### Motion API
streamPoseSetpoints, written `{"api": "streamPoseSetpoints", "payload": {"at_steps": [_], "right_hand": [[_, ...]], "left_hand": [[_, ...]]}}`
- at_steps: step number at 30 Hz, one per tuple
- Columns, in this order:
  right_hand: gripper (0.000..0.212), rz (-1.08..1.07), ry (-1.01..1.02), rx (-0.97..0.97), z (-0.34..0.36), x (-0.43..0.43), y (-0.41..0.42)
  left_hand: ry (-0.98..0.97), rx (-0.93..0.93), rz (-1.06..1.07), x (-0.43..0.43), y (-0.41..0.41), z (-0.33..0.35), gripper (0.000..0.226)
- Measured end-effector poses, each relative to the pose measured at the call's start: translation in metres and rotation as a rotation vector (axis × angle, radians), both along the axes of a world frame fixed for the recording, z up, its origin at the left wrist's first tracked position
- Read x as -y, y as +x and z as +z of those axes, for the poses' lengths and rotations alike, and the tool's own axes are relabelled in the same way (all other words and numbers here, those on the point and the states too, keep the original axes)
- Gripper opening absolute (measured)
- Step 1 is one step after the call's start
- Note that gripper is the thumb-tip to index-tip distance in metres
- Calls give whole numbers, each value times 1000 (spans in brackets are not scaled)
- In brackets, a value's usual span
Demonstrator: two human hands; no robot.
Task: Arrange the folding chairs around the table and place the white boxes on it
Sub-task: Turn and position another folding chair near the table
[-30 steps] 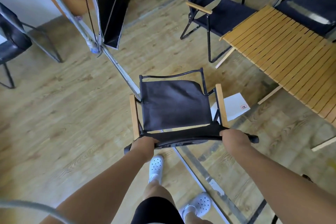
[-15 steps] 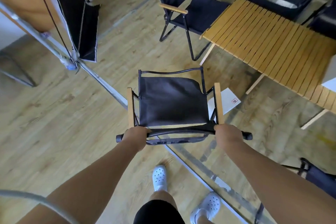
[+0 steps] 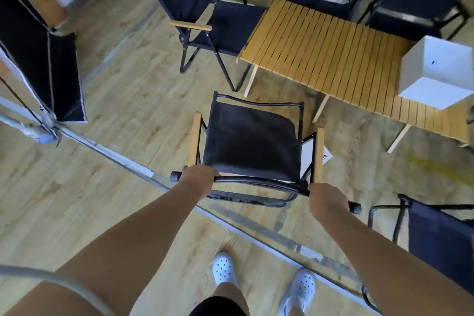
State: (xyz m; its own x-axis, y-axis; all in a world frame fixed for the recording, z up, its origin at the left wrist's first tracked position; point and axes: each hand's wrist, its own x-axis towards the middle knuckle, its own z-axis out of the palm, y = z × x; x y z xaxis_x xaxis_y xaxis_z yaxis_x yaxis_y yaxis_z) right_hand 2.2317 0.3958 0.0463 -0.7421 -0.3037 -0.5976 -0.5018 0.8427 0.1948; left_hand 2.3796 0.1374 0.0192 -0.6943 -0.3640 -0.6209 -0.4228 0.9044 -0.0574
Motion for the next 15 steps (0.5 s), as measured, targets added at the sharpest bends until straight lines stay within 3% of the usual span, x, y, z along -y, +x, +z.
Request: {"api": "streamPoseSetpoints", "payload": {"at_steps": [15], "right_hand": [[36, -177, -36, -32, -11, 39, -15]], "left_hand": [[-49, 0, -166, 61, -77, 0, 58]]}}
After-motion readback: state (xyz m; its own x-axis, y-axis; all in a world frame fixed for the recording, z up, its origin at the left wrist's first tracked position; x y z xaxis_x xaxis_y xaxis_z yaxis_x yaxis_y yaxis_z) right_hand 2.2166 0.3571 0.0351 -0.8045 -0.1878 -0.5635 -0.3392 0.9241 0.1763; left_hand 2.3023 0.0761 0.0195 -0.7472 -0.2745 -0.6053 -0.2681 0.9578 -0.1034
